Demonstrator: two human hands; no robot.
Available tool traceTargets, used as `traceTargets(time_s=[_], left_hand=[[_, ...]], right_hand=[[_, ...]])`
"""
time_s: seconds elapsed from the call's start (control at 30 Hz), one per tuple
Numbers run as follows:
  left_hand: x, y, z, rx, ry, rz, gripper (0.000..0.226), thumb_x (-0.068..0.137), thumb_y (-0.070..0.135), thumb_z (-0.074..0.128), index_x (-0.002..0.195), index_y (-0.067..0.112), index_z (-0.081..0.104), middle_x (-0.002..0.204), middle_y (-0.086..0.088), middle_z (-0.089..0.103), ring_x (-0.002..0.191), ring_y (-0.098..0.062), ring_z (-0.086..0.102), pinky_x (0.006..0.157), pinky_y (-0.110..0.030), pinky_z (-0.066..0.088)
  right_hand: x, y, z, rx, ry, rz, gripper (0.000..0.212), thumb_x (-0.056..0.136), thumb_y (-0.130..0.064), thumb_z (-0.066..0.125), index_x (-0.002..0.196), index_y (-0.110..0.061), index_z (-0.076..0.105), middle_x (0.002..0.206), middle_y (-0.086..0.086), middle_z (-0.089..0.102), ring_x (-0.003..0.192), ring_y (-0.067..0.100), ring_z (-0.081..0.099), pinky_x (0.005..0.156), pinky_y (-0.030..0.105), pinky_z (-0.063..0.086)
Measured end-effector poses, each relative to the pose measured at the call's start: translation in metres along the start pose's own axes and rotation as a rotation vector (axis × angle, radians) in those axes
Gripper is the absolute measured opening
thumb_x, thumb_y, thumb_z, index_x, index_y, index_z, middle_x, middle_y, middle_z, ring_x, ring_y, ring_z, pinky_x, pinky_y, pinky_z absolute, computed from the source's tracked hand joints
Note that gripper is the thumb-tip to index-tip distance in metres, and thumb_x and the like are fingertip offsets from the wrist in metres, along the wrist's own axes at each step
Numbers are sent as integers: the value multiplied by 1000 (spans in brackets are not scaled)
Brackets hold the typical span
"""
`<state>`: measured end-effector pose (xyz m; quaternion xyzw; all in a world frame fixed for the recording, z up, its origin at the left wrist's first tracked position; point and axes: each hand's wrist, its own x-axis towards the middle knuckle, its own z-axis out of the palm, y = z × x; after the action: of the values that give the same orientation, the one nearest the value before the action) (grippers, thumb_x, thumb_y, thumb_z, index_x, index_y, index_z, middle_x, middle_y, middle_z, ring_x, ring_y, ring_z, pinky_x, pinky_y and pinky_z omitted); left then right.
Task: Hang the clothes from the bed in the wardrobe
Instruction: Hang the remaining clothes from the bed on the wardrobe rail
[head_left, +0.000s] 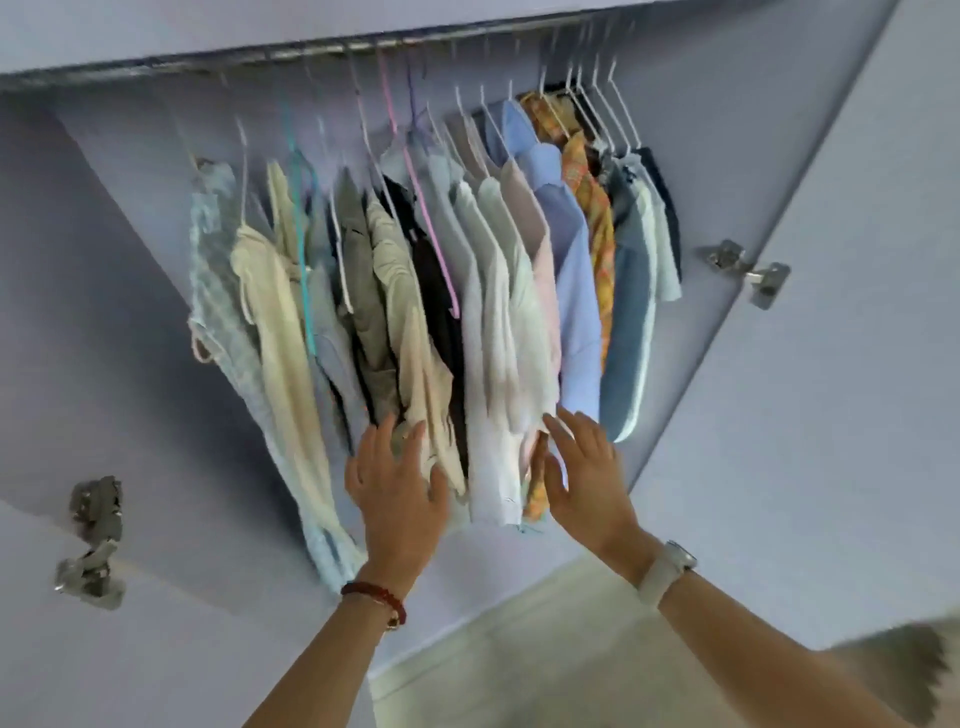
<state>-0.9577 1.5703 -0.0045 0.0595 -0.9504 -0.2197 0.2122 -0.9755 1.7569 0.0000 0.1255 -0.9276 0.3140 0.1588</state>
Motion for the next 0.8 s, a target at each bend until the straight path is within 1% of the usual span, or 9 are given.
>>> traceTargets(time_s=[0.03,0.07,0.17,0.23,0.33,0.43,0.53,0.67,0.8], left_hand=[[-10,12,13,9,-86,27,46,79,12,67,124,8,57,138,-20,43,129,-40,37,102,-59,26],[-19,25,25,24,-161,63,47,79,13,67,125,10,56,139,-18,44,131,-38,36,104,-59,24],[-39,74,56,53,-311,220,50,76,15,71,125,12,57,136,-16,48,129,-37,40,102,-62,25],[-54,116,78,41,-361,335,50,73,15,73,121,11,60,131,-16,53,125,-37,45,99,-63,27],[-86,191,110,3,-441,507,44,78,19,66,120,10,60,130,-15,54,123,-34,48,100,-58,29],[-134,272,144,-48,-587,706,46,88,23,55,132,12,48,140,-10,43,132,-26,37,107,-45,25],[-188,355,174,-113,-717,907,45,95,29,40,139,18,36,146,-1,32,136,-15,26,110,-33,22],[-251,459,196,-185,-829,1095,46,96,31,36,141,20,32,148,0,28,135,-13,26,109,-31,23],[-293,547,220,-239,-877,1207,43,96,28,39,138,18,37,144,0,34,132,-16,30,106,-30,22]], right_hand=[[-18,22,-9,-57,-3,68,39,78,-2,56,116,4,59,119,24,58,111,44,53,91,55,44],[-36,43,-19,-114,-12,135,39,80,-3,56,118,3,57,122,23,56,115,43,51,95,55,41],[-95,99,-54,-239,-26,364,43,91,-13,48,134,-8,45,141,12,42,135,30,30,112,48,18],[-134,131,-83,-278,-8,503,45,94,-20,41,139,-14,38,147,5,34,140,23,20,114,43,10],[-193,174,-132,-312,41,685,44,95,-24,36,139,-16,37,147,3,35,139,22,21,113,39,12],[-255,216,-187,-316,146,848,44,90,-21,37,131,-10,48,138,9,46,131,28,35,108,38,22],[-316,258,-238,-301,243,1017,39,92,-15,43,130,-7,49,135,11,49,128,29,38,108,38,24],[-386,296,-296,-245,351,1204,41,93,-15,42,133,-8,43,138,12,44,129,30,35,108,37,24],[-439,326,-340,-222,465,1348,41,93,-12,42,133,-6,42,138,14,44,128,30,37,108,37,27]])
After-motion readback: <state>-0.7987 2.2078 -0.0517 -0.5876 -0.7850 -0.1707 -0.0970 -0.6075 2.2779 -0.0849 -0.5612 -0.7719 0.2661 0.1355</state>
